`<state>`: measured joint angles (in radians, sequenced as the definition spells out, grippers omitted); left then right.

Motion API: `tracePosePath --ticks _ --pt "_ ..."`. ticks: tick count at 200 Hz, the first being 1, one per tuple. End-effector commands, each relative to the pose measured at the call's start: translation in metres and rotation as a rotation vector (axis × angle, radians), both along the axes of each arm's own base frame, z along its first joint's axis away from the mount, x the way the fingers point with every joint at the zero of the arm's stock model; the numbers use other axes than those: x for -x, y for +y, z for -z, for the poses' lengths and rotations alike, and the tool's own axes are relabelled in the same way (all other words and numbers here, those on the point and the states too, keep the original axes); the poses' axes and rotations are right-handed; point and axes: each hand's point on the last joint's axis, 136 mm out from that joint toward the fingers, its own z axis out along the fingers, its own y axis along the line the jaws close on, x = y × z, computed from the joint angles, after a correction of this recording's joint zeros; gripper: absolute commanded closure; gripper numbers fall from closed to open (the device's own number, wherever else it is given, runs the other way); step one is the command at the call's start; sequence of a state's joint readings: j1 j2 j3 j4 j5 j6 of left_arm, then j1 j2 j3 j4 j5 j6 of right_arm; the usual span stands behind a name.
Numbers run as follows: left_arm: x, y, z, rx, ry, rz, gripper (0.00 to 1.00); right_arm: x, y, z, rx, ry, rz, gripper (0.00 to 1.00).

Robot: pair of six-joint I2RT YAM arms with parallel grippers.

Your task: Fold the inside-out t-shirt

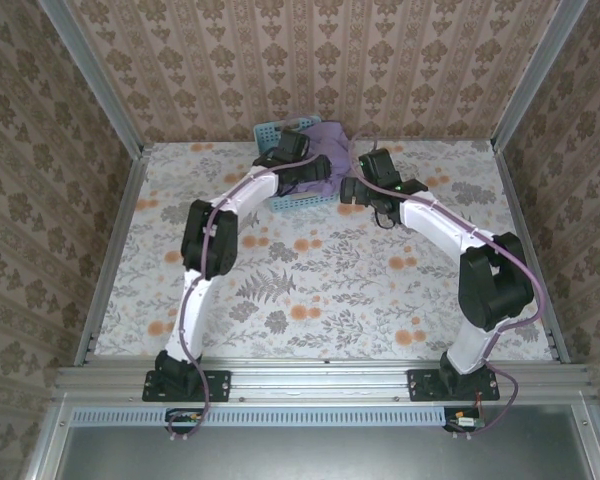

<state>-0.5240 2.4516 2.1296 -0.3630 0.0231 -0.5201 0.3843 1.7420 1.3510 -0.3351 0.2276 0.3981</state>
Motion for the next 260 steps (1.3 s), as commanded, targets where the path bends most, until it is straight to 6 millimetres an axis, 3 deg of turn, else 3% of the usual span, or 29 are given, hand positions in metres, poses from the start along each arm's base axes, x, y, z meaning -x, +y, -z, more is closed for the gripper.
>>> tracePosePath --ticks 1,9,23,46,52,55,98,150,173,177,206,235,260 --pt "-0.005 0.004 0.026 -0.055 0.071 -0.011 0.02 0.003 0.01 -0.017 -0.073 -0.042 -0.022 0.0" --pt "-0.009 0.006 0.035 -0.069 0.09 -0.019 0.07 0.005 0.01 -0.018 -0.078 -0.044 -0.023 0.0" --pt "-0.017 0.014 0.047 -0.088 0.124 -0.044 0.25 0.011 0.008 -0.02 -0.08 -0.049 -0.021 0.0" --pt "-0.025 0.043 0.055 -0.12 0.159 -0.11 0.66 0.02 0.002 -0.028 -0.072 -0.063 -0.022 0.0" --pt "-0.023 0.046 0.056 -0.129 0.165 -0.114 0.71 0.022 0.0 -0.03 -0.069 -0.069 -0.021 0.0" --pt "-0.029 0.063 0.056 -0.131 0.17 -0.142 0.73 0.024 0.0 -0.032 -0.069 -0.071 -0.024 0.0" --pt "-0.021 0.15 0.05 -0.235 0.204 -0.254 1.0 0.044 -0.013 -0.043 -0.054 -0.1 -0.015 0.0" --pt "0.008 0.272 0.023 -0.325 0.213 -0.406 1.0 0.063 -0.021 -0.044 -0.057 -0.102 -0.006 0.0" --pt "0.013 0.326 0.014 -0.379 0.225 -0.458 1.0 0.068 -0.022 -0.038 -0.056 -0.084 -0.008 0.0" --pt "0.014 0.334 0.014 -0.383 0.229 -0.466 1.0 0.071 -0.023 -0.048 -0.066 -0.108 -0.009 0.0" --pt "0.01 0.39 0.009 -0.369 0.236 -0.54 1.0 0.08 -0.029 -0.054 -0.058 -0.119 -0.008 0.0" --pt "0.002 0.42 -0.009 -0.386 0.231 -0.57 1.0 0.089 -0.037 -0.061 -0.038 -0.131 0.002 0.0" --pt "-0.003 0.408 -0.067 -0.403 0.124 -0.549 1.0 0.095 -0.041 -0.065 -0.033 -0.138 0.009 0.0"
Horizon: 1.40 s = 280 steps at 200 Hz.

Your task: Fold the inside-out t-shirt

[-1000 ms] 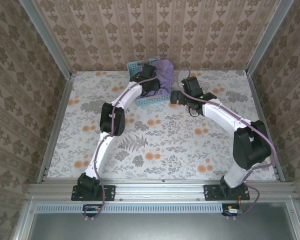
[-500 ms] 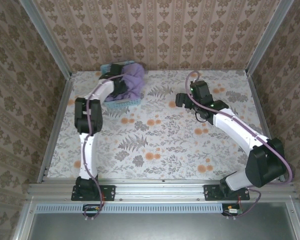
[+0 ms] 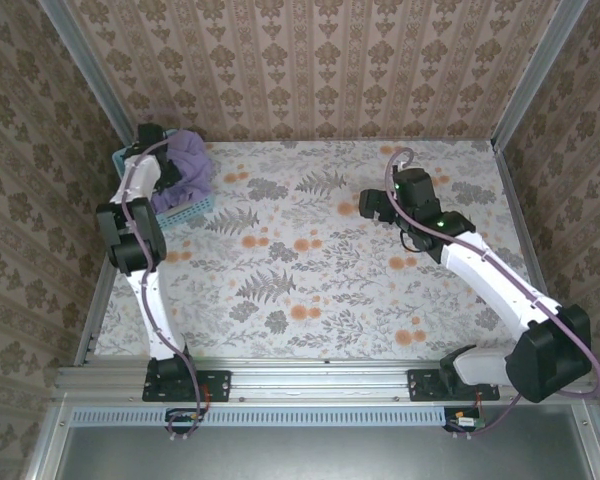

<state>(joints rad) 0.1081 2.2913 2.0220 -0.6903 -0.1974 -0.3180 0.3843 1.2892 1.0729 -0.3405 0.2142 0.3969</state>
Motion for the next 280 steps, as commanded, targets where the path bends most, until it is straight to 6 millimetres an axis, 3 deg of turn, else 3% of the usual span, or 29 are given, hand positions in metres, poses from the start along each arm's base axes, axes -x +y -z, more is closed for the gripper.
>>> tracePosePath --ticks 1,25,51,71,87,106,128,130,146,162,175,190,218,237,256,268,280 --pt "-0.004 -0.017 -0.064 -0.065 -0.077 0.073 1.0 0.013 -0.01 0.002 0.034 0.015 0.023 0.0" --pt "0.004 -0.039 -0.146 -0.135 -0.22 0.103 1.0 0.018 -0.011 0.004 0.024 0.023 0.027 0.0" --pt "0.027 -0.066 -0.236 -0.163 -0.39 0.139 1.0 0.024 -0.011 0.006 0.007 0.029 0.023 0.0" --pt "0.049 -0.104 -0.301 -0.172 -0.53 0.221 1.0 0.028 -0.012 0.006 0.005 0.027 0.023 0.0" --pt "0.071 -0.146 -0.35 -0.157 -0.65 0.317 1.0 0.032 -0.013 0.004 0.007 0.023 0.021 0.0" --pt "0.098 -0.2 -0.387 -0.108 -0.756 0.444 1.0 0.036 -0.016 -0.001 0.006 0.012 0.026 0.0" --pt "0.125 -0.254 -0.399 -0.031 -0.805 0.561 1.0 0.042 -0.02 -0.009 -0.002 -0.009 0.034 0.0" --pt "0.13 -0.266 -0.4 -0.018 -0.81 0.586 1.0 0.043 -0.021 -0.01 -0.003 -0.011 0.034 0.0" --pt "0.149 -0.314 -0.393 0.06 -0.827 0.677 1.0 0.048 -0.023 -0.014 -0.015 -0.025 0.042 0.0" --pt "0.164 -0.354 -0.37 0.151 -0.785 0.739 1.0 0.054 -0.026 -0.016 -0.027 -0.039 0.049 0.0" --pt "0.174 -0.376 -0.347 0.215 -0.744 0.774 1.0 0.058 -0.027 -0.017 -0.038 -0.048 0.048 0.0" --pt "0.18 -0.386 -0.316 0.255 -0.686 0.773 1.0 0.061 -0.026 -0.015 -0.043 -0.043 0.041 0.0" --pt "0.192 -0.388 -0.234 0.303 -0.537 0.772 0.99 0.066 -0.016 -0.002 -0.071 -0.003 -0.001 0.0" --pt "0.206 -0.381 -0.16 0.324 -0.375 0.755 0.72 0.069 -0.007 0.016 -0.074 0.039 -0.025 0.0" --pt "0.222 -0.349 -0.091 0.313 -0.202 0.66 0.46 0.072 0.005 0.037 -0.064 0.1 -0.052 0.0" --pt "0.233 -0.324 -0.064 0.305 -0.142 0.601 0.36 0.074 0.016 0.05 -0.053 0.139 -0.078 0.0" --pt "0.242 -0.305 -0.055 0.308 -0.137 0.567 0.3 0.078 0.027 0.061 -0.04 0.172 -0.109 0.01"
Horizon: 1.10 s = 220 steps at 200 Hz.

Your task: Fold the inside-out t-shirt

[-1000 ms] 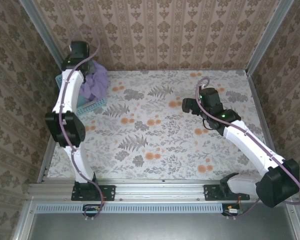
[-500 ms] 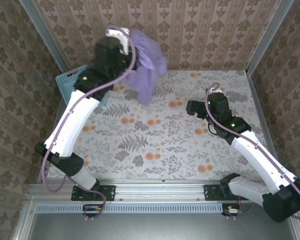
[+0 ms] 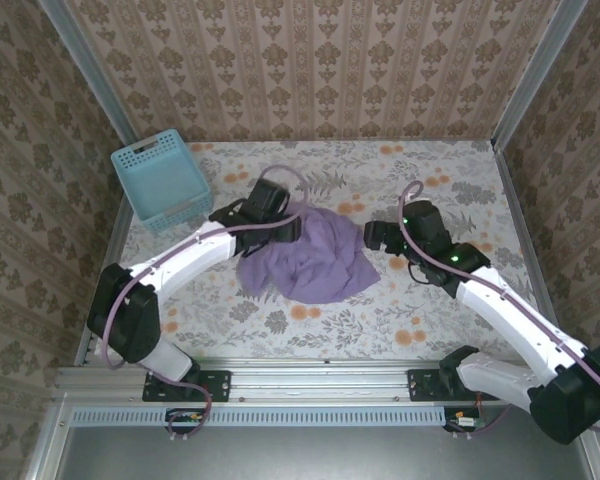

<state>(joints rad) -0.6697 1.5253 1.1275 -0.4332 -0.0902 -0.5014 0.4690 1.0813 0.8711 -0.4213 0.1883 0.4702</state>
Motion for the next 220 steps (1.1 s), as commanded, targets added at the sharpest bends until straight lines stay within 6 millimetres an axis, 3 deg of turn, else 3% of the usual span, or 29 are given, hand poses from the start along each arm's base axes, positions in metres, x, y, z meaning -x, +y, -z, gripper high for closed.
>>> tracePosePath --ticks 1,18,39,60,114,154,193,220 --pt "0.01 0.031 -0.006 0.088 0.004 -0.113 0.3 0.01 0.021 0.029 0.003 0.089 -0.055 0.01" --pt "0.018 0.049 -0.008 0.11 -0.029 -0.133 0.24 0.016 0.04 0.044 0.021 0.129 -0.104 0.01" --pt "0.024 0.056 -0.012 0.144 -0.045 -0.124 0.21 0.027 0.067 0.064 0.059 0.175 -0.178 0.02" --pt "0.028 0.061 0.0 0.136 -0.019 -0.127 0.21 0.04 0.087 0.086 0.12 0.219 -0.229 0.04" --pt "0.04 0.03 0.035 0.166 0.08 -0.032 0.28 0.073 0.127 0.126 0.187 0.288 -0.33 0.07" --pt "0.035 0.023 0.056 0.137 0.122 -0.033 0.42 0.082 0.154 0.153 0.161 0.339 -0.353 0.14" --pt "0.029 0.024 0.071 0.129 0.167 -0.048 0.73 0.07 0.131 0.167 0.269 0.318 -0.224 0.3" --pt "0.028 0.03 0.067 0.138 0.163 -0.063 0.91 0.065 0.108 0.167 0.313 0.3 -0.163 0.6"
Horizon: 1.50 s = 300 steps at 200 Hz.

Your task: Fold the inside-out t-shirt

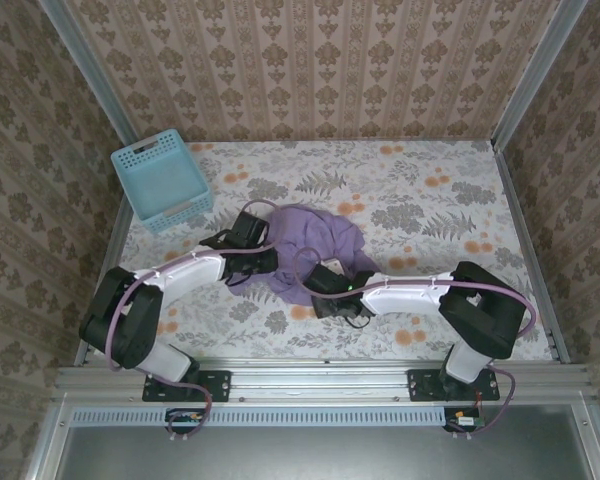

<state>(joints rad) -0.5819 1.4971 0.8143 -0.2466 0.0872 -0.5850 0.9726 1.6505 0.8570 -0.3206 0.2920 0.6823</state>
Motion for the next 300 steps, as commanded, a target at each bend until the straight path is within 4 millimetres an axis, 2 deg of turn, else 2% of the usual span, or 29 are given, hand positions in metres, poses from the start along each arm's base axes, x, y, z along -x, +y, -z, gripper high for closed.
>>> tracePosePath --ticks 1,19,52,70,91,94,107,123,135,146,155,192,218,239,250,263,277,300 --pt "-0.01 0.0 -0.016 0.037 -0.031 -0.014 0.91 -0.012 -0.026 -0.006 0.063 -0.065 0.084 0.6" --pt "-0.01 0.005 -0.028 0.052 -0.053 -0.026 0.98 -0.017 -0.038 -0.012 0.057 -0.084 0.117 0.8" --pt "-0.006 0.023 -0.068 0.081 -0.153 -0.054 1.0 -0.028 -0.063 -0.039 0.059 -0.143 0.174 1.0" --pt "-0.002 0.04 -0.092 0.085 -0.22 -0.084 1.0 -0.033 -0.086 -0.058 0.073 -0.181 0.22 1.0" --pt "0.007 0.062 -0.116 0.094 -0.294 -0.128 1.0 -0.037 -0.123 -0.102 0.064 -0.278 0.292 1.0" --pt "0.005 0.073 -0.121 0.094 -0.311 -0.161 1.0 -0.035 -0.129 -0.107 0.07 -0.285 0.301 1.0" --pt "0.01 0.091 -0.137 0.111 -0.364 -0.207 1.0 -0.034 -0.15 -0.137 0.034 -0.349 0.336 1.0" --pt "0.018 0.109 -0.157 0.133 -0.432 -0.256 1.0 -0.03 -0.166 -0.167 -0.034 -0.417 0.351 1.0" --pt "0.023 0.12 -0.168 0.147 -0.479 -0.287 1.0 -0.026 -0.173 -0.18 -0.073 -0.441 0.36 1.0" --pt "0.026 0.125 -0.169 0.153 -0.496 -0.31 1.0 -0.026 -0.174 -0.177 -0.097 -0.422 0.356 1.0" --pt "0.025 0.128 -0.163 0.147 -0.481 -0.319 1.0 -0.026 -0.171 -0.166 -0.101 -0.384 0.351 1.0" --pt "0.013 0.116 -0.109 0.121 -0.261 -0.284 1.0 -0.032 -0.145 -0.101 -0.092 -0.178 0.306 1.0" --pt "0.007 0.107 -0.071 0.074 -0.084 -0.235 1.0 -0.047 -0.132 -0.085 -0.04 -0.113 0.262 0.98" --pt "0.003 0.105 -0.06 0.057 -0.034 -0.228 1.0 -0.055 -0.132 -0.075 0.002 -0.082 0.253 1.0" --pt "0.001 0.104 -0.064 0.073 -0.052 -0.23 1.0 -0.057 -0.133 -0.079 0.007 -0.092 0.261 1.0" --pt "0.0 0.103 -0.082 0.103 -0.114 -0.228 1.0 -0.056 -0.138 -0.093 0.009 -0.127 0.266 1.0" --pt "0.0 0.104 -0.109 0.132 -0.209 -0.22 1.0 -0.056 -0.146 -0.123 -0.004 -0.208 0.273 1.0" --pt "0.008 0.107 -0.165 0.166 -0.39 -0.202 1.0 -0.052 -0.157 -0.181 -0.052 -0.346 0.275 1.0"
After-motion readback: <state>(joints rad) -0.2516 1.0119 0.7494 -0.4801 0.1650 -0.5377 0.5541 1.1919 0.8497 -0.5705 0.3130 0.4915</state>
